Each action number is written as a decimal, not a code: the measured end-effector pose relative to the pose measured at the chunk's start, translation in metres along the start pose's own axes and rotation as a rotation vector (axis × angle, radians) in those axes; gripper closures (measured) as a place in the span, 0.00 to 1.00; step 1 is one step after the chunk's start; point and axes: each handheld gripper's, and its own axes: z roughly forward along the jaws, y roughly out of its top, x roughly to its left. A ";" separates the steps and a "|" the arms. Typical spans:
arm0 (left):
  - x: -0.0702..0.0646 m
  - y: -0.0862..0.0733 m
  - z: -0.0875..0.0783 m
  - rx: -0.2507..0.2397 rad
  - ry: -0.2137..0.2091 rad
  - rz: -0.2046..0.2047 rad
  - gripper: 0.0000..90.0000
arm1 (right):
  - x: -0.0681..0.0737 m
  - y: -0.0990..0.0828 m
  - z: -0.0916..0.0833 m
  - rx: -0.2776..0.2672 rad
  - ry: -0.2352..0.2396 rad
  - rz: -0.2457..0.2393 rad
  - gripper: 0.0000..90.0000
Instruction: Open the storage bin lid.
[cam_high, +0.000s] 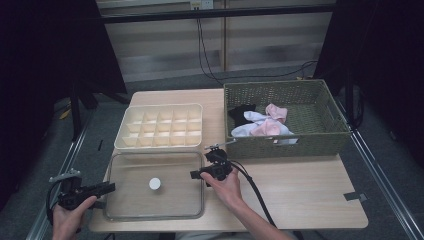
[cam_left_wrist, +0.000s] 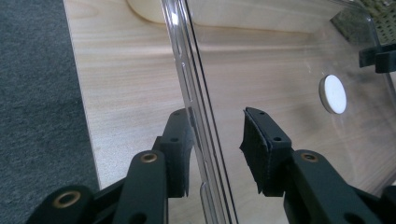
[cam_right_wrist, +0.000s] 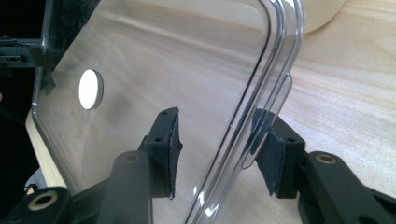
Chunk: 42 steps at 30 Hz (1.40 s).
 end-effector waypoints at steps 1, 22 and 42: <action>0.001 0.000 0.001 0.000 0.002 -0.004 0.69 | -0.001 0.000 0.001 -0.003 -0.001 -0.003 0.58; 0.009 -0.007 0.013 0.030 0.003 -0.040 0.69 | -0.005 -0.004 0.010 0.019 -0.056 -0.018 0.54; 0.004 -0.005 0.018 0.038 0.024 -0.039 0.63 | -0.020 0.000 0.005 0.002 -0.085 -0.001 0.62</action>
